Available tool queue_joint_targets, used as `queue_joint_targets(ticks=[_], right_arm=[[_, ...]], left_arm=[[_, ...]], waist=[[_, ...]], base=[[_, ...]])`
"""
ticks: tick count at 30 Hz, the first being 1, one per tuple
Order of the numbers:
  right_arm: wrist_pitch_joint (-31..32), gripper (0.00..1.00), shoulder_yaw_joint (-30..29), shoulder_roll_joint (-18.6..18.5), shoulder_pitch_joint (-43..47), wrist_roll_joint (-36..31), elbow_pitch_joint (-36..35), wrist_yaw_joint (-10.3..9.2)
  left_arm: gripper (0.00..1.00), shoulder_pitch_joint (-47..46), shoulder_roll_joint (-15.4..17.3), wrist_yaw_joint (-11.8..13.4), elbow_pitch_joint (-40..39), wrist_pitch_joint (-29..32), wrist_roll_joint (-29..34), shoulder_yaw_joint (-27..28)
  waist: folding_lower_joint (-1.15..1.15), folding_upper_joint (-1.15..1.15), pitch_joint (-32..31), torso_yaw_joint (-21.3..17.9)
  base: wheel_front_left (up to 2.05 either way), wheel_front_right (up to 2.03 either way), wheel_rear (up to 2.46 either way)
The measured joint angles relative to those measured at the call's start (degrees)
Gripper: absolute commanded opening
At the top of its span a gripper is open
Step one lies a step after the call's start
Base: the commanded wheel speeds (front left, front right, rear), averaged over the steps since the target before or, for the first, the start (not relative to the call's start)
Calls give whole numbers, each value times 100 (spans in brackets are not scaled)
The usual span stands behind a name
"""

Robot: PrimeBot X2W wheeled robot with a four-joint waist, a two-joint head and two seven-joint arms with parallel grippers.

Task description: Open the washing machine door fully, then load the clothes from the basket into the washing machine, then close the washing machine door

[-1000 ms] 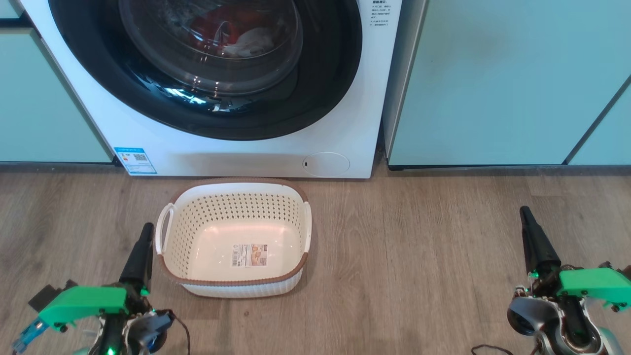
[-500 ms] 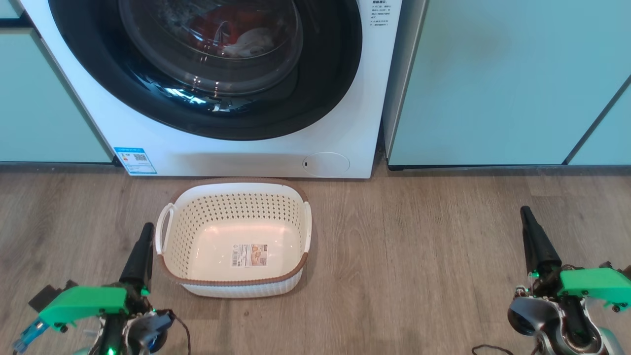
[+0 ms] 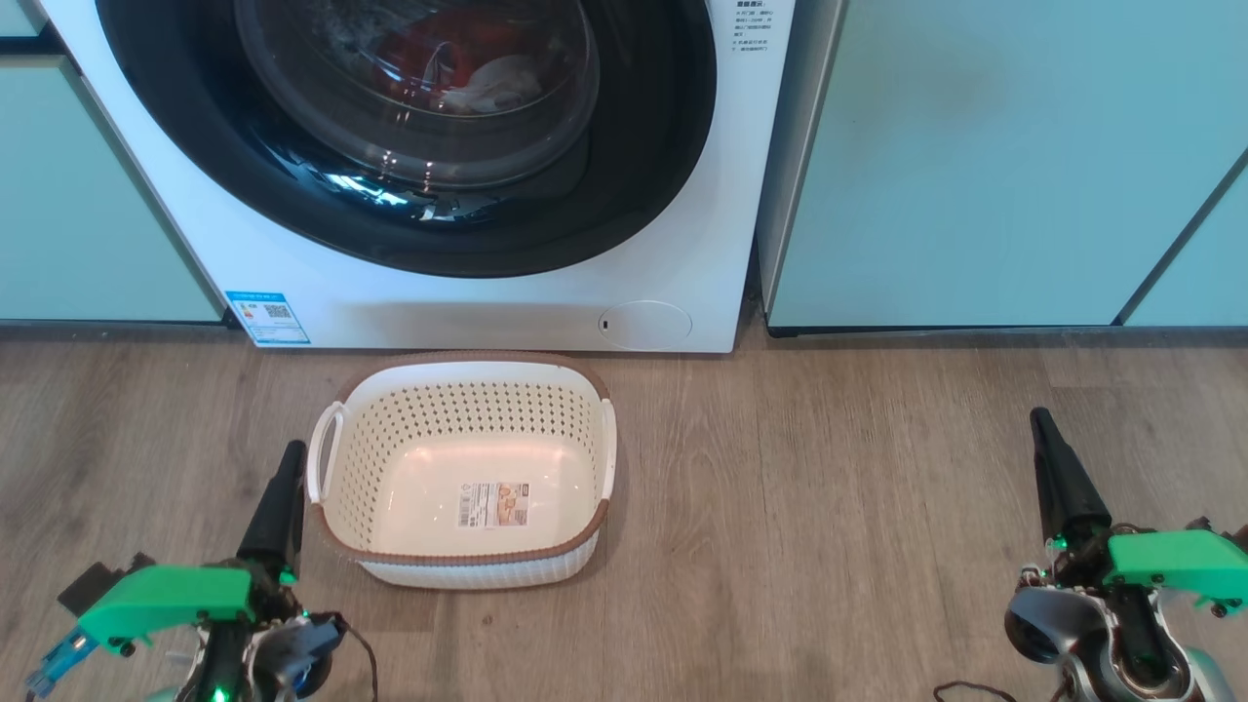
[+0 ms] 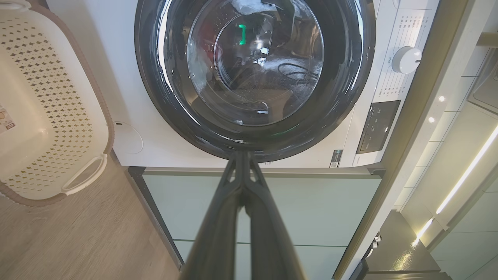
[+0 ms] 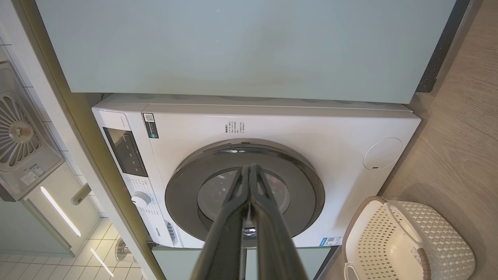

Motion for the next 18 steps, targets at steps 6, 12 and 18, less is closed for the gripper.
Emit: queue_joint_targets(ticks=[6,12,18], right_arm=[[24,0,-4,1,0,-1,0,0],[25,0,-7,1,0,-1,0,0],[25,0,-11,1,0,-9,0,0]], left_arm=[[0,0,-4,0,0,0,0,4],[0,-1,-13,0,0,1,0,8],[0,-1,-24,0,0,1,15,12]], waist=[[0,0,0,0],[0,0,0,0],[0,0,0,0]], base=[[0,0,0],[0,0,0],[0,0,0]])
